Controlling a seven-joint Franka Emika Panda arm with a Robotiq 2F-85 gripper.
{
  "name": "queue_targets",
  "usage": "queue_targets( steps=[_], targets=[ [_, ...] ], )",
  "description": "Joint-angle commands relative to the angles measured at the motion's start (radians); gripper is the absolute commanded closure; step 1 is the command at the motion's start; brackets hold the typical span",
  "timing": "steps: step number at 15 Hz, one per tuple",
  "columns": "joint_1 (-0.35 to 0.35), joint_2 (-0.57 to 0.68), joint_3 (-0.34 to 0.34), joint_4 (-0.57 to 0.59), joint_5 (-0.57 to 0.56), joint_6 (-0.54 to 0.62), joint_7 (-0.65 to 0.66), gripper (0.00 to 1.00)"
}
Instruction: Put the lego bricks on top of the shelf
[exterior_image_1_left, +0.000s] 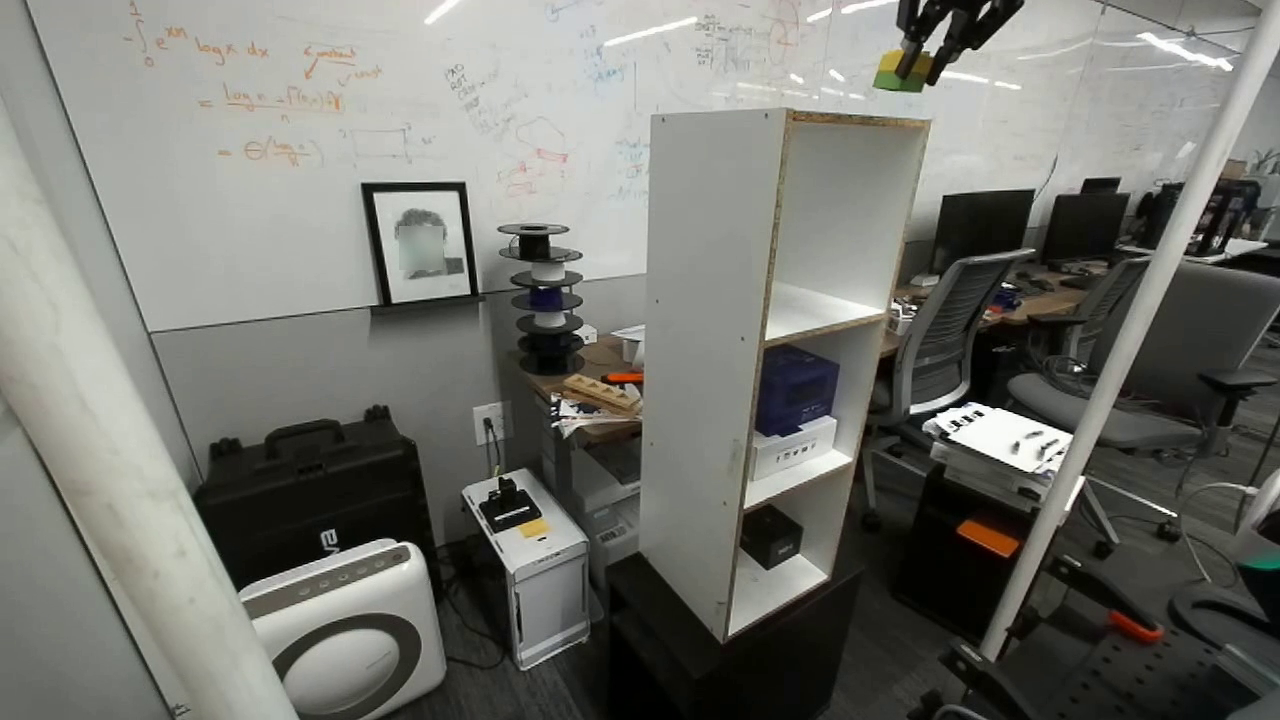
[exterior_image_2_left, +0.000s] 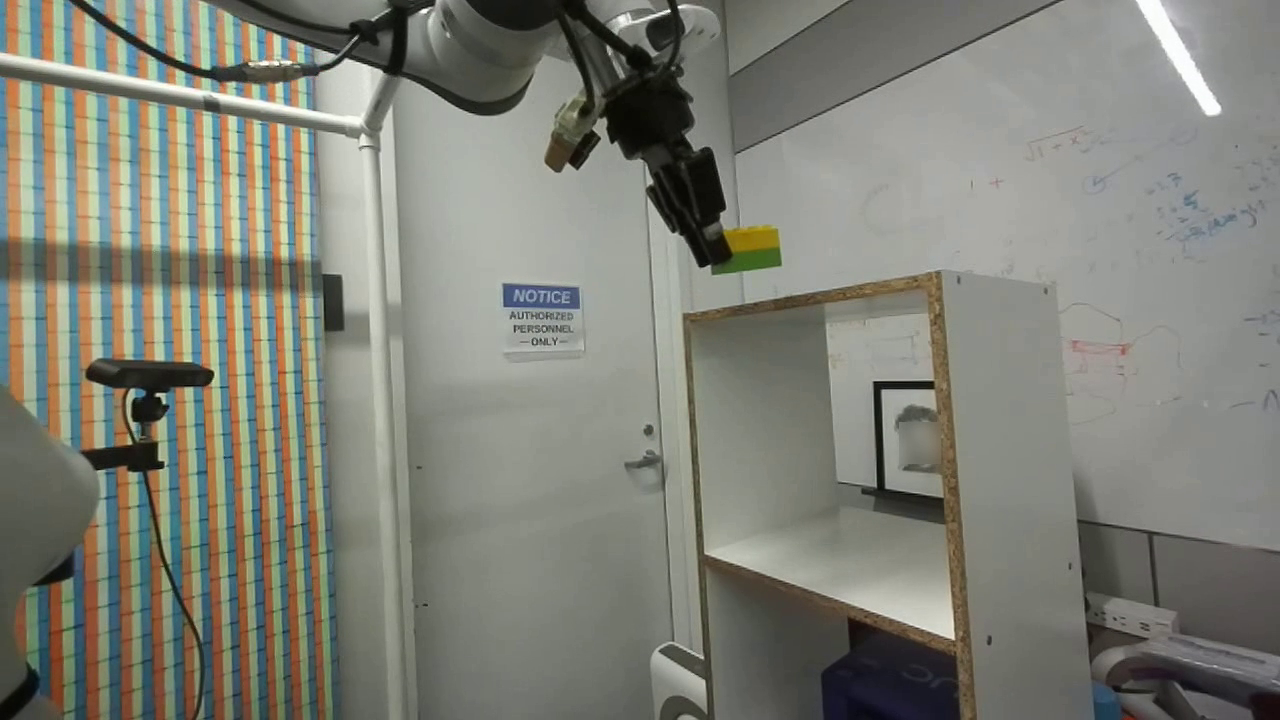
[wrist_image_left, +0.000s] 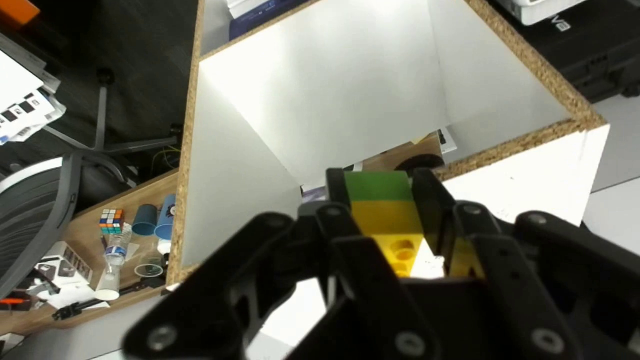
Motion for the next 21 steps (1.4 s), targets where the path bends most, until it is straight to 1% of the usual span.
queue_targets(
  steps=[1,5,6,7,8,9,10,13,14,17,19,21],
  targets=[
    [-0.012,0.179,0.019,0.188,0.013,0.007,0.062,0.84],
    [-0.003,0.333,0.024,0.346,-0.011,-0.036,0.136,0.84],
    [0.001,0.362,0.023,0.379,-0.017,-0.045,0.15,0.83],
    [0.006,0.388,0.02,0.413,-0.018,-0.064,0.157,0.8],
    [0.01,0.406,0.018,0.441,-0.023,-0.087,0.17,0.39],
    [0.014,0.422,0.015,0.468,-0.024,-0.111,0.173,0.38],
    [0.017,0.429,0.012,0.49,-0.021,-0.151,0.166,0.34],
    [0.023,0.428,0.01,0.529,-0.028,-0.255,0.155,0.08],
    [0.025,0.408,0.01,0.518,-0.03,-0.3,0.139,0.01],
    [0.029,0.335,0.012,0.442,-0.034,-0.408,0.069,0.0],
    [0.025,0.281,0.007,0.359,-0.035,-0.477,0.002,0.0],
    [0.019,0.234,0.004,0.247,-0.084,-0.526,-0.049,0.0]
  ],
)
